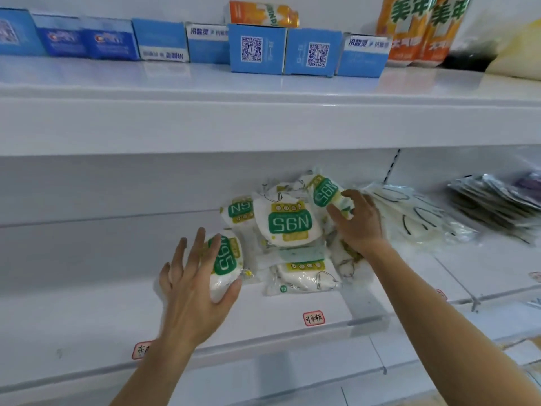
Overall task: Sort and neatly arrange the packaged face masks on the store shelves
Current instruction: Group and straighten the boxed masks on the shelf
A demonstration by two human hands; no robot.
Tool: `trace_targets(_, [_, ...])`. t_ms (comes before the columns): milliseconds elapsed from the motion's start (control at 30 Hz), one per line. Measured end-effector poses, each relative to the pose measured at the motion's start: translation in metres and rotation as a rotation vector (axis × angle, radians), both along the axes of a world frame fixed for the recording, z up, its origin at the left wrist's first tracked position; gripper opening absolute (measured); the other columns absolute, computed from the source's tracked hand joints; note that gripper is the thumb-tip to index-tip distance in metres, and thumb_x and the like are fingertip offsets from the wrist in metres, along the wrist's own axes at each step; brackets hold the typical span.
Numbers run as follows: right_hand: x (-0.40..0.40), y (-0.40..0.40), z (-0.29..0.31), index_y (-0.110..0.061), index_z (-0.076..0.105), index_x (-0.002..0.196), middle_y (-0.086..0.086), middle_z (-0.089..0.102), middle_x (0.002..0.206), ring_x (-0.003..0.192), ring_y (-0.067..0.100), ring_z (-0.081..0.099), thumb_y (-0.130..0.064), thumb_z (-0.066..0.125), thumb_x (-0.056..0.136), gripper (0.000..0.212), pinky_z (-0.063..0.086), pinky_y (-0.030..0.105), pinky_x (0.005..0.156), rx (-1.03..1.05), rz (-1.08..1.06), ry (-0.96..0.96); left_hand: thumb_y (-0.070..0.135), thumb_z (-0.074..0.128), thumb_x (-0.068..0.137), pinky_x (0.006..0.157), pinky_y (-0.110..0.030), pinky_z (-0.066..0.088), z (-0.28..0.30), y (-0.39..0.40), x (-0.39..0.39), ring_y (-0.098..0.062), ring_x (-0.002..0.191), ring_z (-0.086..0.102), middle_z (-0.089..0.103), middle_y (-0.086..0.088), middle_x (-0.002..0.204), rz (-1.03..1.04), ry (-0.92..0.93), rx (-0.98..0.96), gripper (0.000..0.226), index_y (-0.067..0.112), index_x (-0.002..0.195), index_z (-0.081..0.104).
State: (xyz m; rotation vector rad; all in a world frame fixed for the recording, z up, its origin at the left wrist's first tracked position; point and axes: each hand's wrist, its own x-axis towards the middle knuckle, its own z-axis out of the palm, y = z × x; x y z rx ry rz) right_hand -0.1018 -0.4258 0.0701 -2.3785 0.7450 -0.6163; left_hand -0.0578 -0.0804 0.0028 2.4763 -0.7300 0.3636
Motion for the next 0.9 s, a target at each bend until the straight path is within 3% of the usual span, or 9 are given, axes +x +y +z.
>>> trace_targets(67, [0.006,-0.016,-0.009,-0.034,0.040,0.150,0.009,0.041,0.154,0.136,0.035,0.046,-0.071,0.053,0.082,0.078,0.039,0.056,0.113,-0.081,0.117,0.142,0.071,0.047,0.086,0.113,-0.068,0.026,-0.001,0.000,-0.002,-0.031,0.158,0.010,0.010,0.007,0.172,-0.071,-0.028,-0.016,0.085,0.034,0.160,0.026])
trace_targets(167, [0.009,-0.015,-0.038,-0.044,0.006,0.161,0.006,0.006,0.172,0.157,0.037,0.010,-0.067,0.050,0.087,0.089,0.012,0.058,0.126,-0.124,0.244,0.329,0.073,0.049,0.085,0.115,-0.067,0.024,-0.004,0.001,-0.001,-0.027,0.158,0.007,0.007,0.010,0.172,-0.116,-0.029,-0.035,0.089,0.036,0.161,0.022])
trace_targets(267, [0.018,0.010,-0.036,-0.039,0.005,0.163,0.007,0.002,0.172,0.158,0.031,-0.001,-0.066,0.047,0.094,0.085,0.001,0.051,0.126,-0.063,0.249,0.276,0.077,0.047,0.085,0.116,-0.067,0.022,-0.007,0.001,0.001,-0.027,0.158,0.008,0.008,0.009,0.172,-0.141,-0.017,-0.031,0.090,0.040,0.162,0.018])
trace_targets(333, [0.026,0.036,-0.032,-0.032,0.014,0.164,0.008,0.009,0.171,0.158,0.029,0.002,-0.059,0.051,0.096,0.081,0.002,0.048,0.126,0.010,0.282,0.209,0.082,0.041,0.085,0.114,-0.067,0.025,-0.007,0.002,0.002,-0.029,0.157,0.013,0.013,0.006,0.171,-0.115,0.018,-0.016,0.089,0.043,0.161,0.018])
trace_targets(467, [0.051,0.100,-0.040,-0.041,0.015,0.161,0.004,0.011,0.172,0.158,0.032,0.008,-0.069,0.049,0.091,0.083,0.013,0.056,0.125,0.111,0.269,0.188,0.098,0.025,0.074,0.112,-0.072,0.024,-0.002,0.015,0.007,-0.034,0.156,0.013,0.009,0.003,0.172,0.023,0.131,0.040,0.099,0.053,0.159,0.004])
trace_targets(600, [0.079,0.167,-0.043,-0.040,0.009,0.161,0.002,0.007,0.172,0.157,0.035,0.009,-0.072,0.047,0.092,0.086,0.020,0.060,0.122,0.092,0.254,0.216,0.102,0.036,0.063,0.111,-0.079,0.016,0.003,0.046,0.026,-0.040,0.156,0.007,0.000,0.002,0.172,0.165,0.192,0.076,0.110,0.056,0.156,0.001])
trace_targets(900, [0.117,0.276,-0.043,-0.031,0.004,0.163,0.010,0.000,0.172,0.156,0.042,-0.002,-0.065,0.048,0.094,0.088,0.008,0.064,0.122,0.217,0.264,0.170,0.098,0.044,0.056,0.114,-0.076,0.014,-0.001,0.133,0.070,-0.036,0.156,0.012,0.011,0.000,0.172,0.268,0.186,0.093,0.114,0.055,0.157,0.011])
